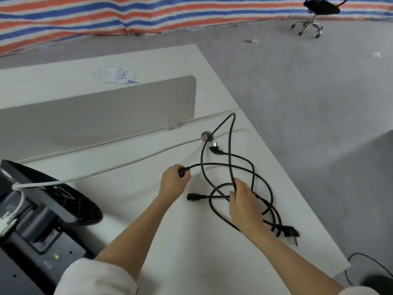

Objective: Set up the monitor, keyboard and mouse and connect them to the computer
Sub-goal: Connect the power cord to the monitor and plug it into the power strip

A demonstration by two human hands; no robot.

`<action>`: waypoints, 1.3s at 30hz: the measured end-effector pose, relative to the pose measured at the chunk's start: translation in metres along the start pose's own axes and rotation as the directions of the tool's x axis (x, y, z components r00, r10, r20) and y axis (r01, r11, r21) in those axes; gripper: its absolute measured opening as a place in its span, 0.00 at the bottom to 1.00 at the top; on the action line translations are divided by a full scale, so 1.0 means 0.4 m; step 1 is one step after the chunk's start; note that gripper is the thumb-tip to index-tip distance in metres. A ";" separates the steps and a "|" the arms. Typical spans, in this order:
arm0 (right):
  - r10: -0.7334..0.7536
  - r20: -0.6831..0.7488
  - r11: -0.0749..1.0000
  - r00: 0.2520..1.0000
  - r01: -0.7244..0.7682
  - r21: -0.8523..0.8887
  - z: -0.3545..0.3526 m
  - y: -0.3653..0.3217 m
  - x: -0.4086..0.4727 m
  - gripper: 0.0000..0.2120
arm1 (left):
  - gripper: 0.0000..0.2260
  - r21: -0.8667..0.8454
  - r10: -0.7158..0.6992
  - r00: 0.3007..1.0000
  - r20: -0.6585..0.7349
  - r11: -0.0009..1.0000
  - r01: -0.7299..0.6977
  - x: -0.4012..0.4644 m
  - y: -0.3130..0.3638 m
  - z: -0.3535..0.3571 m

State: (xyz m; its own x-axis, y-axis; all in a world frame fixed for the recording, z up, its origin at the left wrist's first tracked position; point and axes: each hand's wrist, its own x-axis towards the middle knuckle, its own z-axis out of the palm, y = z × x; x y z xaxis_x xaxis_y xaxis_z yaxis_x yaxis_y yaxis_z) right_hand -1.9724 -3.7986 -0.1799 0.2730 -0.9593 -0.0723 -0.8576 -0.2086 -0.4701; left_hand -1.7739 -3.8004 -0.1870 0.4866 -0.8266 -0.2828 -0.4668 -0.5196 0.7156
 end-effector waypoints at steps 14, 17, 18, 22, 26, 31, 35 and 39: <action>-0.427 -0.208 0.879 0.880 0.458 0.133 -0.195 -0.342 0.107 0.21 | 0.11 -0.209 0.474 0.861 -0.186 0.837 -0.506 -0.170 0.277 -0.433; -0.315 -0.194 0.828 0.929 0.369 0.422 -0.269 -0.430 0.121 0.10 | 0.15 -0.251 0.534 0.787 -0.309 0.752 -0.609 -0.198 0.309 -0.530; -0.309 -0.159 0.795 0.938 0.346 0.498 -0.287 -0.454 0.124 0.09 | 0.15 -0.249 0.540 0.761 -0.358 0.731 -0.636 -0.213 0.316 -0.561; -0.306 -0.091 0.728 0.948 0.294 0.619 -0.307 -0.528 0.104 0.08 | 0.11 -0.398 0.430 0.729 -0.533 0.633 -0.664 -0.255 0.301 -0.690; -0.324 -0.125 0.702 0.938 0.327 0.633 -0.298 -0.597 0.067 0.12 | 0.11 -0.489 0.246 0.663 -0.707 0.508 -0.710 -0.292 0.237 -0.806; -0.346 -0.420 0.599 0.839 0.542 0.589 -0.332 -0.747 0.033 0.07 | 0.07 -0.491 0.082 0.634 -0.769 0.559 -0.668 -0.312 0.127 -0.871; -0.438 -0.594 0.539 0.674 0.726 0.426 -0.354 -0.883 0.014 0.06 | 0.07 -0.429 0.049 0.653 -0.756 0.717 -0.549 -0.305 0.021 -0.894; -0.607 -0.612 0.466 0.507 0.851 0.243 -0.352 -0.994 -0.031 0.08 | 0.07 -0.360 0.087 0.679 -0.729 0.796 -0.487 -0.310 -0.066 -0.895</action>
State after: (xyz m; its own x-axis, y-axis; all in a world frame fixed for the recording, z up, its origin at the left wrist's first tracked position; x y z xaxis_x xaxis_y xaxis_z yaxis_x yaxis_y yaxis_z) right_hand -1.6961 -3.7303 0.1318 0.3922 -0.4764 0.7869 -0.0614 -0.8671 -0.4943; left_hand -1.5575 -3.6066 0.0579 0.8283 -0.4490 0.3351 -0.3428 0.0671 0.9370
